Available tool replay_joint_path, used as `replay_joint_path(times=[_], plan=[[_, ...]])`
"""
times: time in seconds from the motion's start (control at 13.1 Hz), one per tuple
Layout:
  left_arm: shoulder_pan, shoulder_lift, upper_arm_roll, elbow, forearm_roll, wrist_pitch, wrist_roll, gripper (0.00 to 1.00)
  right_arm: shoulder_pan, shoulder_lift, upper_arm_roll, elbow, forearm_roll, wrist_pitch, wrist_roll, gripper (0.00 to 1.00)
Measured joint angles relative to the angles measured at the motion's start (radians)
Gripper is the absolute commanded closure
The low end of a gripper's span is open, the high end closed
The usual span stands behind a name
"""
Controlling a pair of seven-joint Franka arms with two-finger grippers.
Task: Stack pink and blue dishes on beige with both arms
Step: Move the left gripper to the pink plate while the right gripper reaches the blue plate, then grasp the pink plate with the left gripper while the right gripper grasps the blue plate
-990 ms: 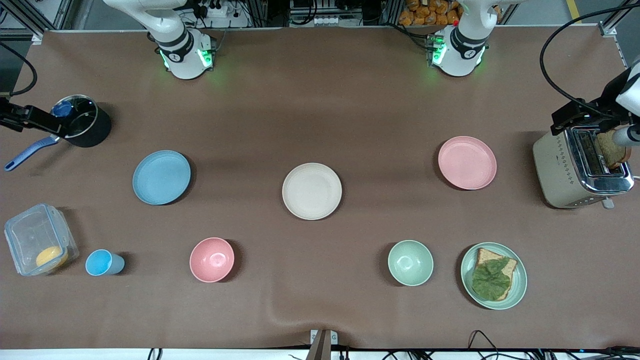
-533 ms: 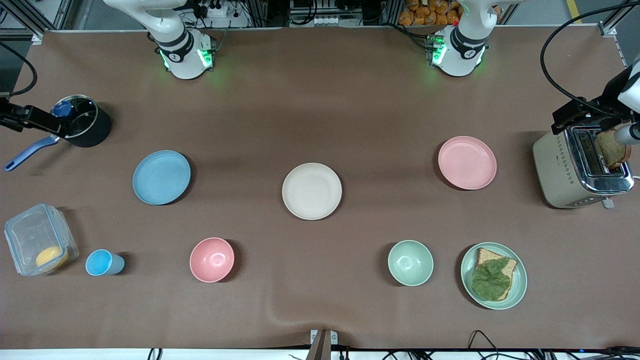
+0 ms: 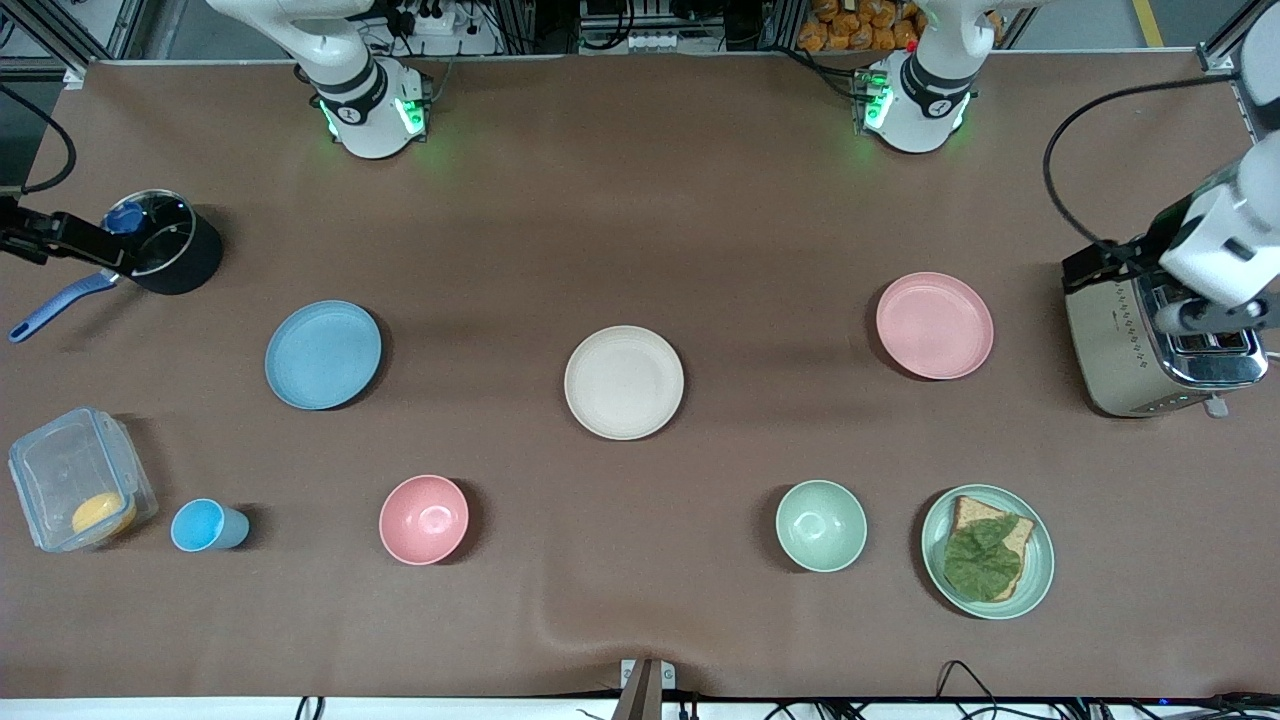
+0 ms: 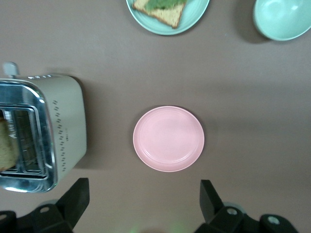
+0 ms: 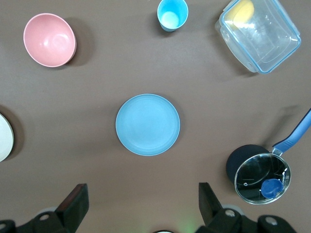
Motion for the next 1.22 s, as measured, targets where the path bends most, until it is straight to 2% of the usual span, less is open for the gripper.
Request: replay_joint_path(times=[0.23, 0.53, 0.91, 1.14, 1.22], plan=[[0.014, 0.009, 0.005, -0.137, 0.002, 0.091, -0.004, 0.0, 0.0, 0.054, 0.0, -0.01, 0.0, 0.0, 0.0, 0.0], [0.057, 0.019, 0.006, -0.349, 0.005, 0.294, -0.004, 0.0, -0.037, 0.111, -0.005, -0.071, 0.0, 0.041, -0.043, 0.0], [0.12, 0.096, 0.006, -0.471, 0.006, 0.471, 0.003, 0.0, -0.086, 0.135, -0.008, -0.333, 0.004, 0.325, -0.202, 0.0], [0.127, 0.182, 0.005, -0.523, 0.006, 0.589, 0.003, 0.0, -0.118, 0.141, -0.009, -0.512, 0.032, 0.555, -0.316, 0.0], [0.136, 0.218, 0.005, -0.528, 0.006, 0.618, 0.003, 0.03, -0.132, 0.151, -0.009, -0.562, 0.05, 0.611, -0.36, 0.0]])
